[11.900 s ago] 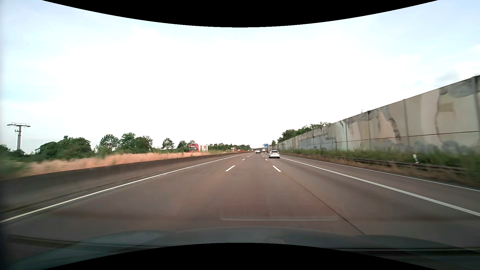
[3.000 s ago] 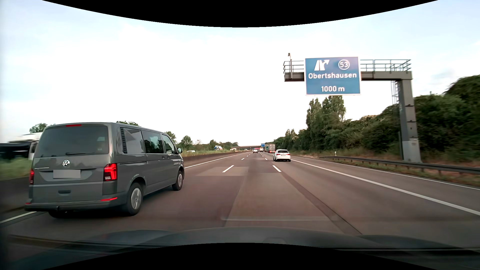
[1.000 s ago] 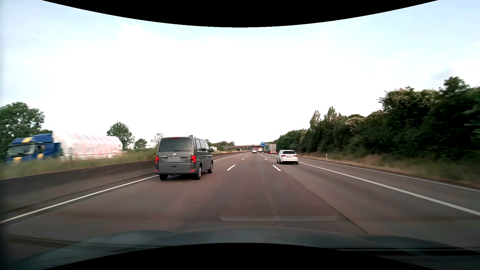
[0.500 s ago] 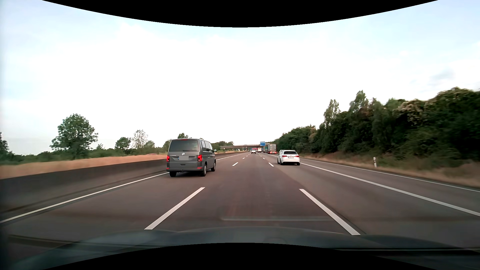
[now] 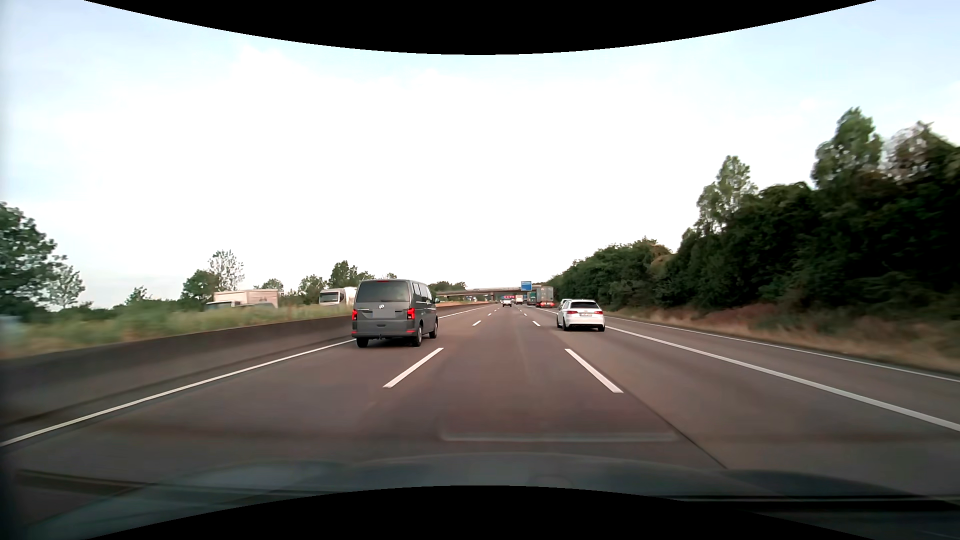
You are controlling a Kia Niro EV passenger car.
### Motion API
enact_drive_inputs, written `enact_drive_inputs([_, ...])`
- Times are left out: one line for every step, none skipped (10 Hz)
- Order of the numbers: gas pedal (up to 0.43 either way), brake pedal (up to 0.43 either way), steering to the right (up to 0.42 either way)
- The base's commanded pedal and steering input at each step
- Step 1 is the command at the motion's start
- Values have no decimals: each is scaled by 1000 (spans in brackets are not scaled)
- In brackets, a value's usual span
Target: Follow the waypoints while adhering to traffic rules and regulations
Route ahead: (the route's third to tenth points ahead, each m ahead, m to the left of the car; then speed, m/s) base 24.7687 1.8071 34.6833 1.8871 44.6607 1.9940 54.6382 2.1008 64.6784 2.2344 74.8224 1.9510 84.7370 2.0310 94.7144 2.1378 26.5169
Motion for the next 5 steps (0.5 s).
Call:
enact_drive_inputs([189,0,-5])
enact_drive_inputs([189,0,-5])
enact_drive_inputs([189,0,-5])
enact_drive_inputs([189,0,-5])
enact_drive_inputs([189,0,-5])
